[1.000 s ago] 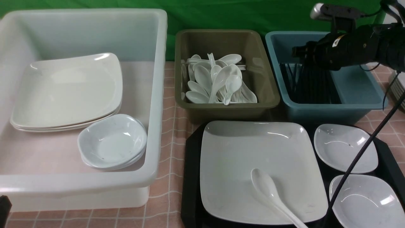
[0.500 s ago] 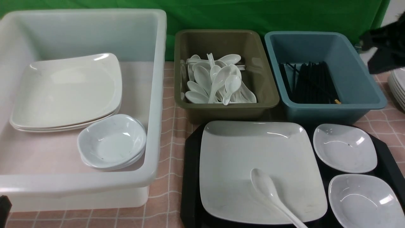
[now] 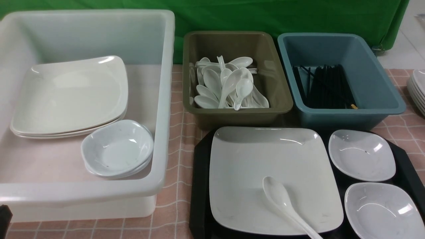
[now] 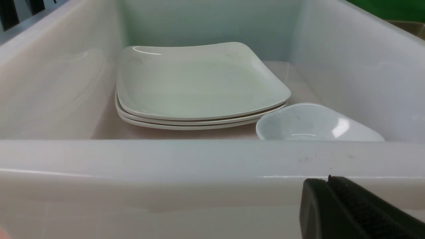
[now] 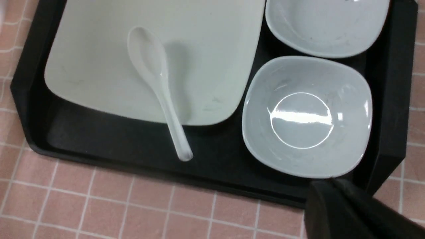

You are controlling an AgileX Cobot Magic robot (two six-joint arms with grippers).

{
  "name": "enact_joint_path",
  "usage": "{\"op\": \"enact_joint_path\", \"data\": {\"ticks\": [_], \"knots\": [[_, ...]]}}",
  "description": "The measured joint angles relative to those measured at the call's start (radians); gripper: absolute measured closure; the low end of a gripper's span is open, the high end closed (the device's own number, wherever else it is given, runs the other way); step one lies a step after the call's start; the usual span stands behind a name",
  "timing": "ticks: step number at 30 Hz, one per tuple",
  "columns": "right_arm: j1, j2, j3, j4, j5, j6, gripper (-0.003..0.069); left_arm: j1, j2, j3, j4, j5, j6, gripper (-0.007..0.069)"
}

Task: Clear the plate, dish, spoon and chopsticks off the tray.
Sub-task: Use the left arm to grab a soup spoon from the plate

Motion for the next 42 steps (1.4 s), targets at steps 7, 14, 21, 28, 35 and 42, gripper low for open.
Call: {"op": "enact_joint_path", "data": {"ticks": [7, 14, 21, 28, 35, 42], "knots": [[0.0, -0.346, 0.211, 0.0, -0.158, 0.004, 0.0614, 0.0, 0.0, 0.0, 0.0, 0.0, 0.0, 0.062], [0.0, -0.451, 0.253, 0.0, -0.243, 0.007, 0.0604, 0.0, 0.0, 0.0, -0.072, -0.097, -0.086, 0.062], [0.0, -0.452, 0.253, 0.0, -0.273, 0.007, 0.0589, 0.0, 0.0, 0.0, -0.824, -0.164, -0.608, 0.0617], [0.0, -0.452, 0.253, 0.0, -0.284, 0.007, 0.0578, 0.0, 0.0, -0.008, -0.861, -0.251, -0.664, 0.0607], [0.0, -0.452, 0.253, 0.0, -0.286, 0.004, 0.0562, -0.001, 0.068, -0.351, -0.519, -0.167, -0.634, 0.0606], [0.0, -0.452, 0.253, 0.0, -0.286, 0.003, 0.054, -0.002, 0.625, -0.942, -0.436, 0.671, -0.197, 0.0606]]}}
